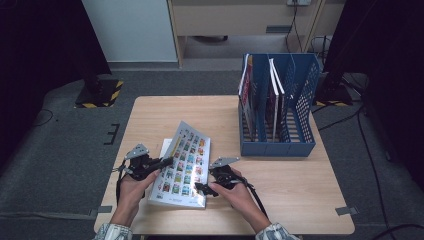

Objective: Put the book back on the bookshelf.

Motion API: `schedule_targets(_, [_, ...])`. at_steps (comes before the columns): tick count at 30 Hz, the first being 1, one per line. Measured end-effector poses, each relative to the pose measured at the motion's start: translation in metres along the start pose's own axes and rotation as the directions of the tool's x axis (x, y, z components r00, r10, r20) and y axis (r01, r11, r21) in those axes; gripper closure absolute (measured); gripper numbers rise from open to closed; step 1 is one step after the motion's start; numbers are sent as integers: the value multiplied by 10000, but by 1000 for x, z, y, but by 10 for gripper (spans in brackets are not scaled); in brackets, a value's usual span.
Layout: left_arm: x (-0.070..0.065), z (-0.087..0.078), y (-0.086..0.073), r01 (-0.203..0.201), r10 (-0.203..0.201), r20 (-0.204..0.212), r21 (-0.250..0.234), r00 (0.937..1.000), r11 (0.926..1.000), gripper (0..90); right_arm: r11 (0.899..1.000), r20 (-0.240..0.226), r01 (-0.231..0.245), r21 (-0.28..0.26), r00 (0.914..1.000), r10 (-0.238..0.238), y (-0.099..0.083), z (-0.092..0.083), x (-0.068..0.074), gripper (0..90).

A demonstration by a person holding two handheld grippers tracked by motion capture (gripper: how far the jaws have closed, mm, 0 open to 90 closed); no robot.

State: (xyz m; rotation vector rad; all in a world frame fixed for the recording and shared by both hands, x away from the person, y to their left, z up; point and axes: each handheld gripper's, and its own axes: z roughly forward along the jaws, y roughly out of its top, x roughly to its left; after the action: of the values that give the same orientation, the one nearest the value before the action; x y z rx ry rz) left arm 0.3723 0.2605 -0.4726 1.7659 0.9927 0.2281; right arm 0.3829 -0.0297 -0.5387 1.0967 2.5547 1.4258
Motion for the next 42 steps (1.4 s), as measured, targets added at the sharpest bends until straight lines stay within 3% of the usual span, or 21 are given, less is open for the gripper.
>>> schedule_targets(8, [-1, -6, 6, 104, -96, 226, -352, 9997, 9993, 837, 9969, -277, -735, -265, 9970, 728, 9, 7, -13, 142])
schedule_targets(14, [-2, -12, 9, 204, -185, 342, -559, 9992, 9982, 837, 9953, -514, -921, -290, 9946, 905, 12, 11, -14, 140])
schedule_targets(21, [-4, -16, 11, 129, -106, 354, -646, 9993, 9978, 837, 9942, -1102, -1050, -247, 9887, 1017, 15, 18, -13, 139])
schedule_targets(25, [1, -16, 8, 291, -271, 314, -664, 9991, 9974, 836, 9937, -1062, -1117, -92, 9882, 1101, 19, 20, -14, 137])
schedule_targets(32, [15, -10, -4, 200, -192, -355, 216, 9992, 9996, 823, 9958, -840, -894, -201, 9926, 874, 18, 22, -12, 144])
schedule_targets(34, [19, -5, -10, -72, 120, -781, 619, 9969, 9981, 819, 9957, -814, -903, -218, 9928, 882, 18, 22, -11, 144])
schedule_targets(38, [25, 3, -14, -211, 363, -1275, 1187, 9912, 9927, 800, 9965, -674, -810, -222, 9946, 793, 18, 22, -10, 143])
schedule_targets(41, [29, 6, -18, -483, 767, -1743, 1617, 9817, 9857, 759, 9965, -636, -812, -214, 9948, 797, 18, 22, -9, 143])
schedule_targets(42, [31, 7, -19, -361, 662, -1764, 1684, 9821, 9851, 746, 9963, -635, -826, -216, 9947, 811, 18, 23, -9, 143])
